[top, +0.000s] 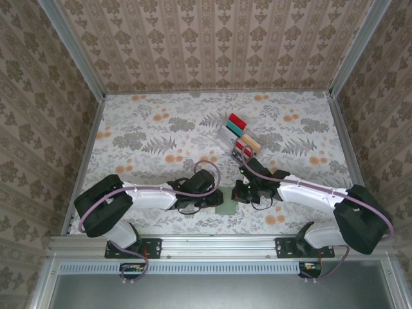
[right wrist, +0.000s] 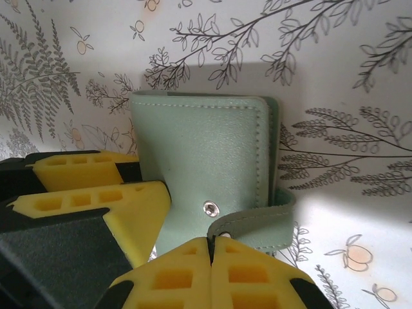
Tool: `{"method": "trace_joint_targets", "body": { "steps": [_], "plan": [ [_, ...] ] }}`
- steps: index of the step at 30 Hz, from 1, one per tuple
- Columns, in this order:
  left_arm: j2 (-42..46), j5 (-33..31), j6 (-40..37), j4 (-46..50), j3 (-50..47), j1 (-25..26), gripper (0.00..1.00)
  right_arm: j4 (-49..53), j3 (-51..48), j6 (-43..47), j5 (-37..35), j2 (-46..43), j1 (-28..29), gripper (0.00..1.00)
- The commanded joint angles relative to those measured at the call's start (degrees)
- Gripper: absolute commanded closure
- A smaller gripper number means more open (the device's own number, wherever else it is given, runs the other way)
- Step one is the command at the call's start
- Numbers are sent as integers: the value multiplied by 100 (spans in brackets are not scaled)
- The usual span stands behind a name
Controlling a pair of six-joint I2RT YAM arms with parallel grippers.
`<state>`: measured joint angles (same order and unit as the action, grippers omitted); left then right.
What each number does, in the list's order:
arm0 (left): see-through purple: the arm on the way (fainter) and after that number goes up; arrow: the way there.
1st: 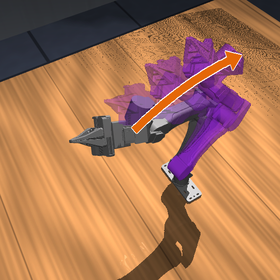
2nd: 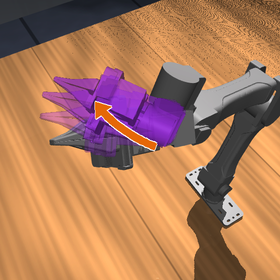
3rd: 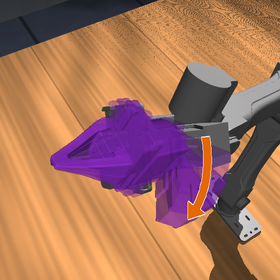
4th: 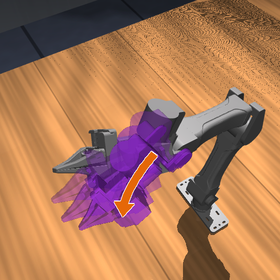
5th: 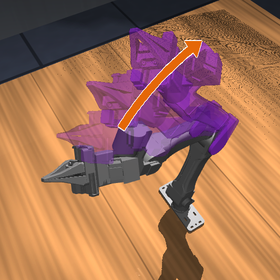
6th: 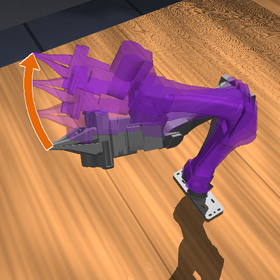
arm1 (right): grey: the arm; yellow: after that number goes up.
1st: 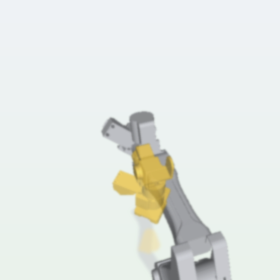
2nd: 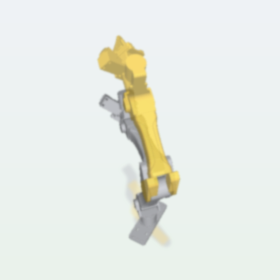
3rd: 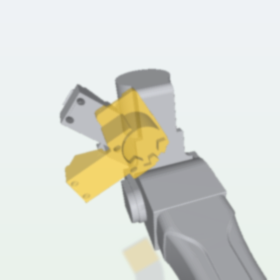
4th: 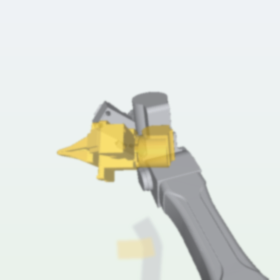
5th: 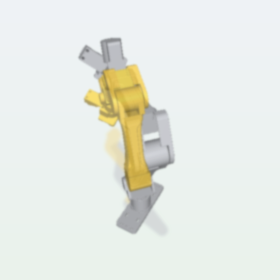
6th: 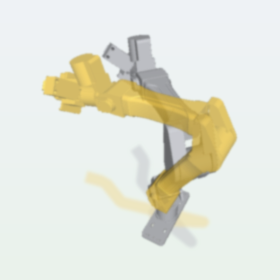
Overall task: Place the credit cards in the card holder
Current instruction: Close the button on the card holder.
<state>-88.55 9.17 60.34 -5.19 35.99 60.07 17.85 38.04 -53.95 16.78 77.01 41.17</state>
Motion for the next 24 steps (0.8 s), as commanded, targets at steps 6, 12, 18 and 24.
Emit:
{"method": "trace_joint_targets", "body": {
  "steps": [6,12,18,24],
  "plan": [
    [-83,17,-48,30,18,66,69,96,291,52,4,368,102,100],
    [-101,43,-57,18,31,70,69,93,401,56,34,626,124,100],
    [-94,48,-48,-4,14,66,69,198,480,56,-24,792,180,100],
    [-94,42,-41,-43,-4,68,69,286,511,44,-77,1046,185,100]
  ]
}}
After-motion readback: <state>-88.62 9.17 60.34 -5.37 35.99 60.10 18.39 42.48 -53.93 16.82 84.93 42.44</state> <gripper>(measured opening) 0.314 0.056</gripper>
